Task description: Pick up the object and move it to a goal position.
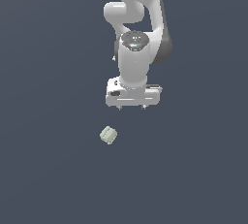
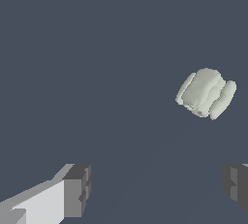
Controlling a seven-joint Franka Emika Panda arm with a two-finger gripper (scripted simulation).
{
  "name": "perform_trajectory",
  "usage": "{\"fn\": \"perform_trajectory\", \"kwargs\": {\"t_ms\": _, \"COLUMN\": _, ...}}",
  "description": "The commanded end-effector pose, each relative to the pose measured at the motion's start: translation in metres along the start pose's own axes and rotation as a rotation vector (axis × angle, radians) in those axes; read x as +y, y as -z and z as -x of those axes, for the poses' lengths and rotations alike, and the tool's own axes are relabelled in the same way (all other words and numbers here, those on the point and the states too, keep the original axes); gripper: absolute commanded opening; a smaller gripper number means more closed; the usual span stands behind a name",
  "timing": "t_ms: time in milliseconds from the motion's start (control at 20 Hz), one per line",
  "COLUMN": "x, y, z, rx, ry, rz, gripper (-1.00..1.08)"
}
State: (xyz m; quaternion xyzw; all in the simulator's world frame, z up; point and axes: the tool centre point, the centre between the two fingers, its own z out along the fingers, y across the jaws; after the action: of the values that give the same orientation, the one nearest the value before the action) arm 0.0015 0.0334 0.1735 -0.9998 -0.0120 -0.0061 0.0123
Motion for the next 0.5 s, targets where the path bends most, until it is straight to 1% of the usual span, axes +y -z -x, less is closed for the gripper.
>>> {"fn": "perform_trajectory", "kwargs": {"t_ms": 0, "x": 0.002, "y": -0.002, "z": -0.001, "rx": -0.001, "ry": -0.010, "rz": 0.000, "gripper": 1.00}}
{"fn": "perform_trajectory", "kwargs": {"t_ms": 250, "x": 0.013, "y": -0.010, "z": -0.009, "rx": -0.003, "ry": -0.075, "rz": -0.001, "gripper": 1.00}}
{"fn": "perform_trajectory", "kwargs": {"t_ms": 450, "x": 0.029, "y": -0.021, "z": -0.019, "rx": -0.005, "ry": -0.164, "rz": 0.000, "gripper": 1.00}}
